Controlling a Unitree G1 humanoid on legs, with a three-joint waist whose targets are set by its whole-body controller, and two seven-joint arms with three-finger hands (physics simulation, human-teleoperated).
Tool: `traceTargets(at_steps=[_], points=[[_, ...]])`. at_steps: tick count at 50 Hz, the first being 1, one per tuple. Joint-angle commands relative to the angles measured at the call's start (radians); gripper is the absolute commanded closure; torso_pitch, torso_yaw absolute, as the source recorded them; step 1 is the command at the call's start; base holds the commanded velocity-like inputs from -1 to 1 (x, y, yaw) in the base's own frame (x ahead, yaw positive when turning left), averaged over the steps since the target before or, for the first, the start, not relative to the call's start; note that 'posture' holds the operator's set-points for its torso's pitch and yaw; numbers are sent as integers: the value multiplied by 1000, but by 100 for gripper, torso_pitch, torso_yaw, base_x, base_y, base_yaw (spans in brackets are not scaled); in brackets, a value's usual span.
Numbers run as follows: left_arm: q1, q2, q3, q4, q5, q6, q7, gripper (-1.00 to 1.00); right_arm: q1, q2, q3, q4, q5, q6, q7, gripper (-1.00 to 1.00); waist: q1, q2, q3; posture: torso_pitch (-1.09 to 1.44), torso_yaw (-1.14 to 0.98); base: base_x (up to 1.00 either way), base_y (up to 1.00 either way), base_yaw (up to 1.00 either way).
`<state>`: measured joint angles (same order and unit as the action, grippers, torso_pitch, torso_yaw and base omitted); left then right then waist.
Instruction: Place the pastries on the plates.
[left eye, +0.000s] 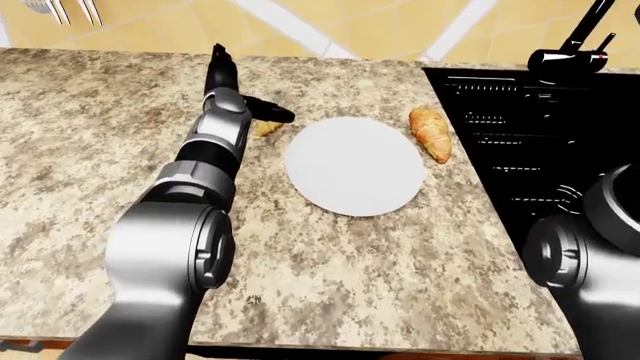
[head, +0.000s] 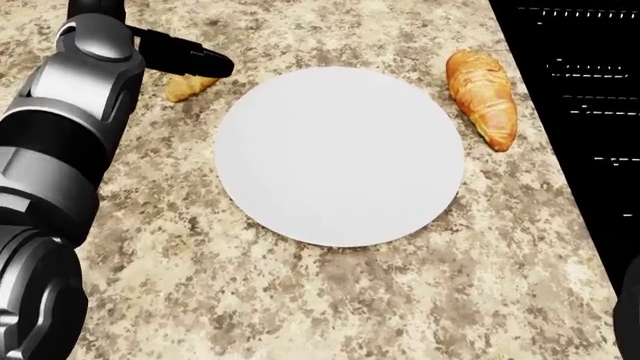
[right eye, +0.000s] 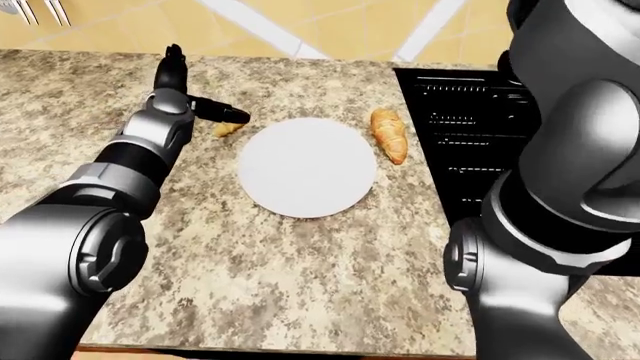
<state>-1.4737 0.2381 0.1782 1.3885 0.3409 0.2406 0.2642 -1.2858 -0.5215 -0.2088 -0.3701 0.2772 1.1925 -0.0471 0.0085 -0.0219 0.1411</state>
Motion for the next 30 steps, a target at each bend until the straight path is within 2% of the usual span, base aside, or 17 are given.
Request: traceTargets(at_steps=[1, 7, 16, 30], points=[[-44, 11, -11, -41, 25, -17, 2, -100, -29, -10, -7, -6, -6, -35, -5, -100, 0, 0, -35, 16, 0, 0, 0, 0], [-46, 12, -17, -41, 52, -7, 2, -100, -32, -23, -19, -22, 4, -13, -1, -100, -1, -1, -23, 19, 0, 0, 0, 0], [-32, 7, -31, -39, 96, -1, -21, -100, -27, -16, -3, -6, -4, -38, -6, -100, -2, 0, -2, 23, 0, 0, 0, 0], [-30, 9, -24, -39, 119, -1, -20, -100, -17, -16, -11, -44, 0, -9, -1, -100, -1, -2, 30, 30, 0, 0, 0, 0]])
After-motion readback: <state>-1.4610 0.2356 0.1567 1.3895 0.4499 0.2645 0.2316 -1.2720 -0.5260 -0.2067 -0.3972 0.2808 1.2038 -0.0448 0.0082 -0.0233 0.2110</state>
